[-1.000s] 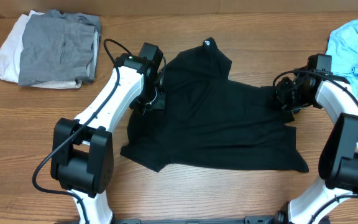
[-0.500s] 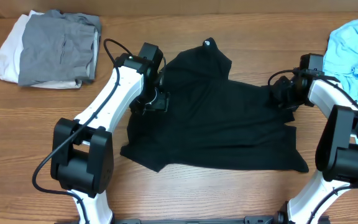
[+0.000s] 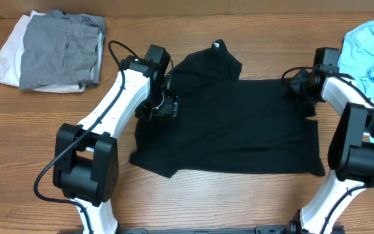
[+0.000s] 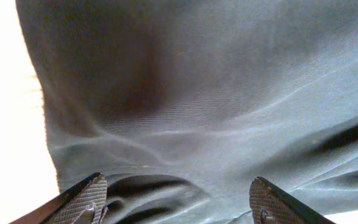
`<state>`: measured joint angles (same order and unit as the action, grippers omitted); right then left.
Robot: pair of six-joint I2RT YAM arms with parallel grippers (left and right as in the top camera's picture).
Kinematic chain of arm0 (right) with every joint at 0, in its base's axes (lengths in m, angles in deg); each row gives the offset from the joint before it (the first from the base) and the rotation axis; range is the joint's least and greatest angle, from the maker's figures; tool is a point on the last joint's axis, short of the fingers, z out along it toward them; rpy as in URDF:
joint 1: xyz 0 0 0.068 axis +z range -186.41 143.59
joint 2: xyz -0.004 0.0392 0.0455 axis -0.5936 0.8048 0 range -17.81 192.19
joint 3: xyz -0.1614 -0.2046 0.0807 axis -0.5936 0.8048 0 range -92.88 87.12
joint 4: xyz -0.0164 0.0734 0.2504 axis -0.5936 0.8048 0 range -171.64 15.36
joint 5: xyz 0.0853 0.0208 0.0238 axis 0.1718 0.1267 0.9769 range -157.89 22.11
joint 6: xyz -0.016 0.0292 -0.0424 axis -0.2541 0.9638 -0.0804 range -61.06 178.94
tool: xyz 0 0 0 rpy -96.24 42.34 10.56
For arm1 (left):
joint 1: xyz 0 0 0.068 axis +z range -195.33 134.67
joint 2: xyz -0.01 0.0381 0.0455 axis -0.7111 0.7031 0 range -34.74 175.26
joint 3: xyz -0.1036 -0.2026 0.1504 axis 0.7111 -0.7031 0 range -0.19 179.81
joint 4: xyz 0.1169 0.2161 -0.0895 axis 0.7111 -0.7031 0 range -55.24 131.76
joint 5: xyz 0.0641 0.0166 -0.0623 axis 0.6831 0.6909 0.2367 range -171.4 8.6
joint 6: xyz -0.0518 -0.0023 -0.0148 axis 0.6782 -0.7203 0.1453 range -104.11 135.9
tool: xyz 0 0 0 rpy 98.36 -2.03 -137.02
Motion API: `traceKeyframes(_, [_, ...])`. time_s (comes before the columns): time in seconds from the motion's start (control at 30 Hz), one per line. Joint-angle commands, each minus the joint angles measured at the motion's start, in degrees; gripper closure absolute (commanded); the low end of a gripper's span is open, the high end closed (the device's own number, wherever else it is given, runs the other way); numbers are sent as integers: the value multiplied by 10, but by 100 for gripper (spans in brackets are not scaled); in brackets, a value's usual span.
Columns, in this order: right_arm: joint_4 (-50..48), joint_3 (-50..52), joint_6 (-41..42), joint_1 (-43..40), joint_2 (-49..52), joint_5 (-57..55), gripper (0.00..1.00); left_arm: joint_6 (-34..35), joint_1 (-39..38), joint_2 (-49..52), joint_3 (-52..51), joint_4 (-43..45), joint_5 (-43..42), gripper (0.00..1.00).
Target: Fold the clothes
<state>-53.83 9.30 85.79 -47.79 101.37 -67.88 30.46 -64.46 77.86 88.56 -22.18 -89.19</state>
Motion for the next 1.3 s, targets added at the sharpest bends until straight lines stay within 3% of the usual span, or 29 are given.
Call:
traceKeyframes(0.0, [28, -37, 2, -25, 28, -120, 96, -9, -1, 2, 0, 21, -7, 24])
traceKeyframes(0.2, [140, -123, 25, -66, 28, -139, 96, -10, -1, 2, 0, 120, -66, 27])
traceKeyframes(0.23, [160, -137, 28, -70, 28, -130, 94, -15, -1, 2, 0, 136, -81, 28])
traceKeyframes(0.3, [219, -187, 28, -78, 28, -97, 79, -19, -2, 2, 0, 163, -105, 28])
traceKeyframes(0.4, [310, -275, 33, -79, 28, -66, 75, -22, -7, 2, 0, 188, -114, 32])
traceKeyframes(0.53, [429, -388, 34, -69, 23, -9, 76, -46, -8, 2, 0, 229, -113, 36])
traceKeyframes(0.67, [526, -447, 13, -50, 9, 88, 79, -45, -8, 2, 0, 280, -113, 56])
traceKeyframes(0.77, [571, -447, -16, -21, -4, 132, 95, -45, -8, 3, 0, 322, -113, 73])
traceKeyframes(0.87, [597, -447, -18, 17, -5, 129, 96, -38, -7, 10, 0, 363, -111, 93])
traceKeyframes(0.9, [600, -447, -18, 30, -5, 129, 96, -30, -7, 15, 2, 374, -112, 96])
traceKeyframes(1.27, [624, -447, -15, 174, -12, 91, 96, -29, -8, 163, 116, 331, -132, 96])
